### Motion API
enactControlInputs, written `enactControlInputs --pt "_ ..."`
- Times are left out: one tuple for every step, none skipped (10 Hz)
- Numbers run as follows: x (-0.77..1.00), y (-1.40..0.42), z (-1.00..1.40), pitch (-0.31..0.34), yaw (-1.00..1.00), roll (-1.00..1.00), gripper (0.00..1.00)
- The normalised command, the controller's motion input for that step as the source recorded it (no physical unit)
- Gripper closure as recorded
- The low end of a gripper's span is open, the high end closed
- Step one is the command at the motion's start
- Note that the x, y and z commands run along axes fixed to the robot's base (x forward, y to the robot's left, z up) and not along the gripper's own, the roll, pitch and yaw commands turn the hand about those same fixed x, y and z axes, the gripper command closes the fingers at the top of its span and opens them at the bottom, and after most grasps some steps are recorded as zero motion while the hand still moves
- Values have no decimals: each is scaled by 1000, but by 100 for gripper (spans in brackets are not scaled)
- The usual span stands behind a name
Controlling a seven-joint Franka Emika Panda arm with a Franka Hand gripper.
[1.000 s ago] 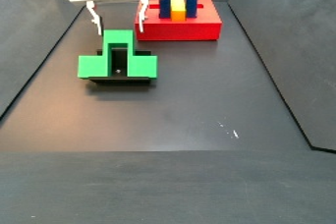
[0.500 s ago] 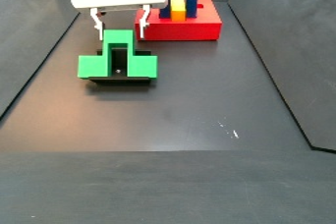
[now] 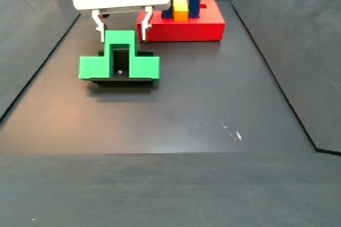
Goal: Pick up the green object. Move up. Place the green object on the fixture. Regrasp the green object. Move to above the board. Insert the green object.
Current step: Regrasp the green object.
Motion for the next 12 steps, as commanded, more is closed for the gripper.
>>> enactControlInputs --pt "23 0 -11 34 77 214 0" --pt "0 0 -249 0 51 186 0" --pt "0 0 -340 -3 34 237 0" --pt "0 0 -369 0 14 303 0" --pt "0 0 -146 0 6 246 0" --pt "0 -11 0 0 6 100 0" --pt "54 0 63 14 11 0 0" --pt "106 0 143 66 11 0 0" --pt "126 0 180 91 9 0 0" --pt "0 0 26 20 6 0 0" --pt "0 20 0 0 6 0 0" --pt "0 71 17 11 9 0 0"
